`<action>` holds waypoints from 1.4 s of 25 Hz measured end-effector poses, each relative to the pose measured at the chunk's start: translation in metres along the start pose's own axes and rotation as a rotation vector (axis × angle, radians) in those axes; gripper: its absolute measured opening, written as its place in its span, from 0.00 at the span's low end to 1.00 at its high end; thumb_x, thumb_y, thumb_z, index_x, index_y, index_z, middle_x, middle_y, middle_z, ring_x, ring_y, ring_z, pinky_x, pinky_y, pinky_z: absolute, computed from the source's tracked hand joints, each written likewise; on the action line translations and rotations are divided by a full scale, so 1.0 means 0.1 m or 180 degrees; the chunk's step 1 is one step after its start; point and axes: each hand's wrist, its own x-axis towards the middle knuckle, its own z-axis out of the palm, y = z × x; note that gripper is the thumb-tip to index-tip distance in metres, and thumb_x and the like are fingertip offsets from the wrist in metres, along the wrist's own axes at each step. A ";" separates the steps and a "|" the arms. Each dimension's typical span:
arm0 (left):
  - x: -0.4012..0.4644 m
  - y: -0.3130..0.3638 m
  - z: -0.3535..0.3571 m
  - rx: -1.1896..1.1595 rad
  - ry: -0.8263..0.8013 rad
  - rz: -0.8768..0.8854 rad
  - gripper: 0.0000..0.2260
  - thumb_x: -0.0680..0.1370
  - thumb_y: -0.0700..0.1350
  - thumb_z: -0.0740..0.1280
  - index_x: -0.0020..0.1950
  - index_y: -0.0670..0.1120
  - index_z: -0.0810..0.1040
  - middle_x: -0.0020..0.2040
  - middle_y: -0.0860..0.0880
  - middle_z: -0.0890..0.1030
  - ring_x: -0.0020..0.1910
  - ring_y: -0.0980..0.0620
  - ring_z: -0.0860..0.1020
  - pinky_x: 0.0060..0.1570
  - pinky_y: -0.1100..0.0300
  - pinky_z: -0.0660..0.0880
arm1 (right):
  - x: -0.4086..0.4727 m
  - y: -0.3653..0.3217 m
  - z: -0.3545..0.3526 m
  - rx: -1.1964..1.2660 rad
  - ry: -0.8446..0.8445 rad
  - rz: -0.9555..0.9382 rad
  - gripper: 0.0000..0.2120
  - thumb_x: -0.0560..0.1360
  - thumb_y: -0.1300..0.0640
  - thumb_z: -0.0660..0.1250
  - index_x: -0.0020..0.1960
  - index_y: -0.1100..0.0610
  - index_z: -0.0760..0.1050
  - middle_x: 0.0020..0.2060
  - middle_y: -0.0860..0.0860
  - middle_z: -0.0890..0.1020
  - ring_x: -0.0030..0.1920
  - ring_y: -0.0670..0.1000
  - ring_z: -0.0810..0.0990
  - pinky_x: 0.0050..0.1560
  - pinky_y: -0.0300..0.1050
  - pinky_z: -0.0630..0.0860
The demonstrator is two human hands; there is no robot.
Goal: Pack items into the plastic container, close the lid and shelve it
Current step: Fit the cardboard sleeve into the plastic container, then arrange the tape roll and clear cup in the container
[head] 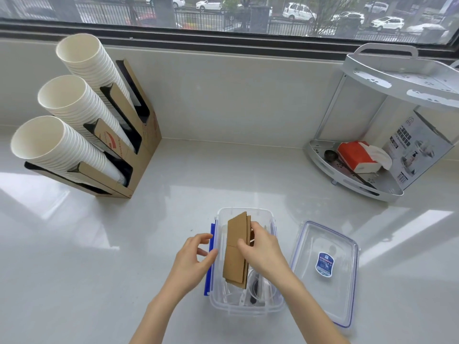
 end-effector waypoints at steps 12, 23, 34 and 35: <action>-0.02 -0.10 0.06 -0.0391 -0.0371 -0.0362 0.15 0.77 0.42 0.59 0.64 0.49 0.69 0.57 0.45 0.77 0.52 0.48 0.78 0.51 0.53 0.79 | -0.02 0.14 0.39 -0.0145 -0.0740 0.0303 0.23 0.73 0.54 0.63 0.66 0.55 0.67 0.55 0.56 0.81 0.52 0.53 0.81 0.56 0.52 0.78; 0.06 -0.08 0.11 -0.0249 -0.0245 -0.0451 0.17 0.74 0.44 0.65 0.63 0.47 0.69 0.50 0.50 0.74 0.43 0.53 0.78 0.44 0.60 0.78 | 0.02 0.19 0.27 -0.0186 -0.0762 0.0037 0.20 0.73 0.55 0.63 0.64 0.56 0.69 0.53 0.51 0.80 0.48 0.49 0.80 0.43 0.39 0.77; 0.13 0.06 0.22 0.2078 -0.0583 0.1019 0.20 0.73 0.57 0.62 0.64 0.54 0.70 0.61 0.57 0.73 0.62 0.52 0.63 0.58 0.59 0.55 | 0.04 0.34 -0.18 -0.1495 -0.0047 0.0263 0.16 0.73 0.51 0.61 0.60 0.51 0.73 0.55 0.48 0.80 0.57 0.55 0.76 0.51 0.47 0.71; 0.12 0.05 0.25 0.2286 -0.0706 0.1018 0.22 0.72 0.59 0.61 0.65 0.55 0.68 0.62 0.57 0.72 0.64 0.52 0.62 0.60 0.57 0.53 | 0.04 0.35 -0.15 -0.1571 -0.0104 0.0295 0.15 0.73 0.51 0.61 0.59 0.51 0.73 0.54 0.49 0.81 0.57 0.55 0.76 0.50 0.47 0.70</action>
